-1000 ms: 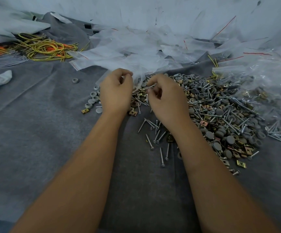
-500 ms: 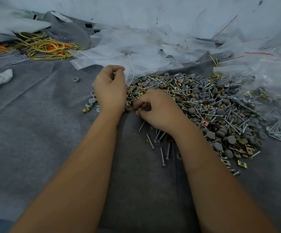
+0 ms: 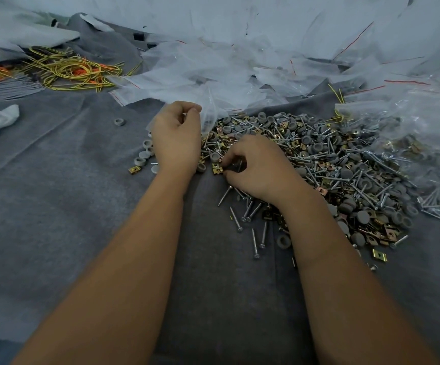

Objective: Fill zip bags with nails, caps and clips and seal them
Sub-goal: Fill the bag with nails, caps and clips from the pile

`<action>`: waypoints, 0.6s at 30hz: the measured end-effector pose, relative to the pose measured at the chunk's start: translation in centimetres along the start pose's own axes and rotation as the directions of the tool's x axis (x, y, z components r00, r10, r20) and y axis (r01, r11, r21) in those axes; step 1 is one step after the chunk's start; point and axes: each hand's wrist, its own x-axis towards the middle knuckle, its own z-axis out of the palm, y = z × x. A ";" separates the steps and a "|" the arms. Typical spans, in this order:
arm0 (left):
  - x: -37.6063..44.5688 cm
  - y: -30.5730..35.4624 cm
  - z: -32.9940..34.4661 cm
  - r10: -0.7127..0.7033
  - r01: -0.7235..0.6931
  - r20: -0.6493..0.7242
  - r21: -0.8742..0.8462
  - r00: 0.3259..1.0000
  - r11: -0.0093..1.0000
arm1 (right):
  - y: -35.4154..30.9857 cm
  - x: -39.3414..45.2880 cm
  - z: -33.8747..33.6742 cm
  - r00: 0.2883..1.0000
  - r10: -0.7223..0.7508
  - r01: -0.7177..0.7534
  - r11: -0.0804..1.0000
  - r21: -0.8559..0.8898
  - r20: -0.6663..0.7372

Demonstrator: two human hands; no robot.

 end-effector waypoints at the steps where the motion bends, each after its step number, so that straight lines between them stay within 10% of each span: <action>1: -0.1 -0.1 0.0 0.014 -0.015 0.031 0.031 0.999 0.999 | 0.0 0.0 0.0 1.000 0.004 -0.004 1.000 0.021 -0.023; 18: -0.2 -0.3 0.2 0.027 -0.037 0.078 0.123 0.997 0.992 | -1.4 0.5 1.9 0.985 -0.043 -0.001 0.966 -0.260 -0.164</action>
